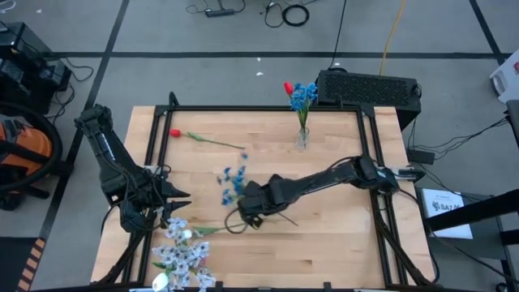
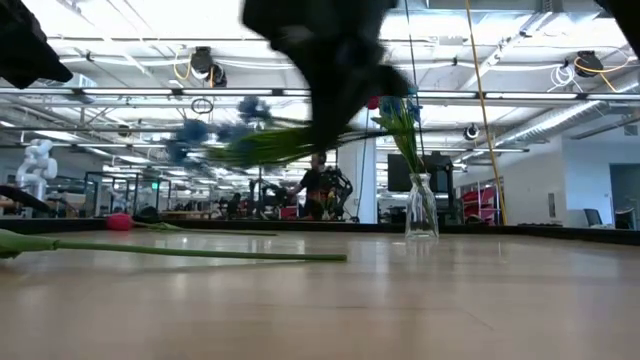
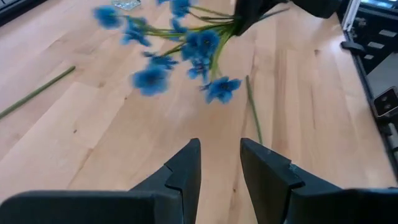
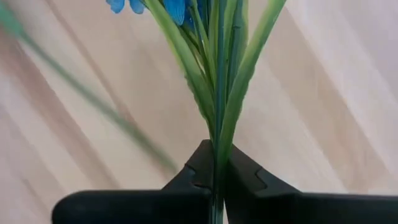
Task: Sort flowers into vase by color
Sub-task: Put the blue flowers into the transparent vase
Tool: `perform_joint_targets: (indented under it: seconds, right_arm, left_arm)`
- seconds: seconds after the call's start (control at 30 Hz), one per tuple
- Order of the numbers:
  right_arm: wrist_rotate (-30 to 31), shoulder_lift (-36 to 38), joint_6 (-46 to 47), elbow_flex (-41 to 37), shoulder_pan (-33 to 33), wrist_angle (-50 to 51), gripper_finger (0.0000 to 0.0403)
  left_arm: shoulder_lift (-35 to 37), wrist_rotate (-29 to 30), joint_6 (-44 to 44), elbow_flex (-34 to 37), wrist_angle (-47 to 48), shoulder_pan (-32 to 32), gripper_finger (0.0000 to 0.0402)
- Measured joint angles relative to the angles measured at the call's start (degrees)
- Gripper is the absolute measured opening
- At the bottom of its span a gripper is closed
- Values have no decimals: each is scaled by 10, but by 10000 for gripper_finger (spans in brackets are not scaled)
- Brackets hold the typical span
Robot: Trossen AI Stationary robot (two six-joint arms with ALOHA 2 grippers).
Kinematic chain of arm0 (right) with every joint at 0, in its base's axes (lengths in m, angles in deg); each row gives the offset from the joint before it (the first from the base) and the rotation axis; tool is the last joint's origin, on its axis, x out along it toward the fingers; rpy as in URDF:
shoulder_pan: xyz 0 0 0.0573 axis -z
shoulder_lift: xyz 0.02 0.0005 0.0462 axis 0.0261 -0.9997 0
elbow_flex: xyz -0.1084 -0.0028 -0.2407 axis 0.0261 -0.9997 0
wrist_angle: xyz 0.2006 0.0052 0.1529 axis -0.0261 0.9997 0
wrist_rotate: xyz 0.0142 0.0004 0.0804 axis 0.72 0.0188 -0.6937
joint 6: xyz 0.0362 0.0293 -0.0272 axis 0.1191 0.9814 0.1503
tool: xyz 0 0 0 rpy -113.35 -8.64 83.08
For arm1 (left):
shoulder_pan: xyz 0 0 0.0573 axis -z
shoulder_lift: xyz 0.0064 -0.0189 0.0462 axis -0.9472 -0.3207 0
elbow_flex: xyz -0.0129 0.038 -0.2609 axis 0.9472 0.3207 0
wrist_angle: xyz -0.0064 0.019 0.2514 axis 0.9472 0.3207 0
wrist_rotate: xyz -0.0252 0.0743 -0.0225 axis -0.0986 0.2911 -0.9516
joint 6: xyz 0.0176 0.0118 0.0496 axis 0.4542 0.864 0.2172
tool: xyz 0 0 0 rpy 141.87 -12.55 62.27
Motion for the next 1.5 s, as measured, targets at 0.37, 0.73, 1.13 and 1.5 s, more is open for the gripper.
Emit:
perform_joint_targets:
  seconds: [0.37, 0.73, 1.13, 1.5]
  right_arm:
    - [-22, 25, 293, -1, -111, 99, 5]
    - [69, 27, 476, 0, -209, 120, 4]
    - [215, 104, 515, -68, -220, 157, 1]
    - [366, 459, 328, -609, -203, -416, 0]
  left_arm:
    - [1, -49, 37, 0, -50, -8, 82]
    - [2, -161, 199, 18, -78, -113, 39]
    - [46, -352, 442, 85, -258, -322, 4]
    - [54, -486, 515, 94, -337, -497, 3]
